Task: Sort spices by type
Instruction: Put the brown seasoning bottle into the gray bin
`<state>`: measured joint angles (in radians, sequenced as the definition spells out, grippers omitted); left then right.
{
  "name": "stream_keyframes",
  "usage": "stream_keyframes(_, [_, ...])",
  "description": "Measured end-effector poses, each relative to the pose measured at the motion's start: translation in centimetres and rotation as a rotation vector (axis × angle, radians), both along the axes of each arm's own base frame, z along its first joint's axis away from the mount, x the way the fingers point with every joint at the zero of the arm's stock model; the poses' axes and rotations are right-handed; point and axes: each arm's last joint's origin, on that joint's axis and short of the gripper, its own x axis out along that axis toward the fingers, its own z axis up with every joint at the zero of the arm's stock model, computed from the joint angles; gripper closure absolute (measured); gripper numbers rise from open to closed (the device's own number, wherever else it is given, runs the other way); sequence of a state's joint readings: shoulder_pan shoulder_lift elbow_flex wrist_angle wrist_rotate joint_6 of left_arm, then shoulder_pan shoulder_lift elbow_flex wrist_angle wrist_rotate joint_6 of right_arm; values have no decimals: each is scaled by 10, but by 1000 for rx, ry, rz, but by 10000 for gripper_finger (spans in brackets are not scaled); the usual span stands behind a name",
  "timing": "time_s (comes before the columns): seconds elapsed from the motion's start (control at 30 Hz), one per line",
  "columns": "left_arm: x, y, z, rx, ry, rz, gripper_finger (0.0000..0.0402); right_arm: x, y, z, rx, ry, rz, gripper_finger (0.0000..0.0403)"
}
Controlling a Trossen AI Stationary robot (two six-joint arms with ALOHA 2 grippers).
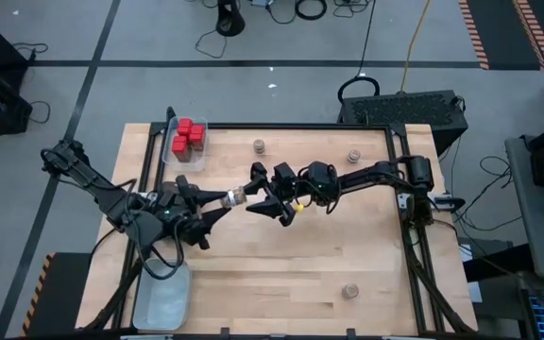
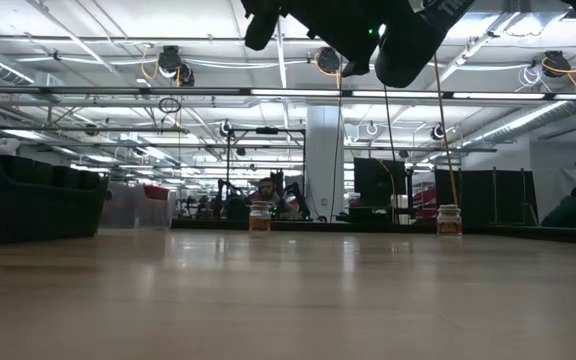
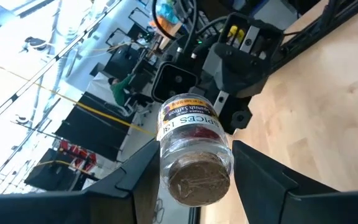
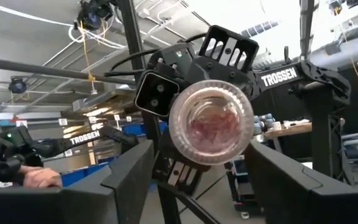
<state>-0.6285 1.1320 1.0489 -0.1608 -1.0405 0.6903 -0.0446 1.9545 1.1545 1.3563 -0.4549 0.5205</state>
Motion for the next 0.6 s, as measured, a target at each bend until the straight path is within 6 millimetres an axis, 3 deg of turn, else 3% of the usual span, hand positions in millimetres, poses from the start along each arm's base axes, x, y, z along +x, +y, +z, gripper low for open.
stream_keyframes(0.4, [-10,-9,6,38,-12,32,219,2,-34,-8,39,114,-35,149])
stream_keyframes(0.6, [-25,-22,13,-41,-13,-21,219,1,-46,-11,59,163,-5,149])
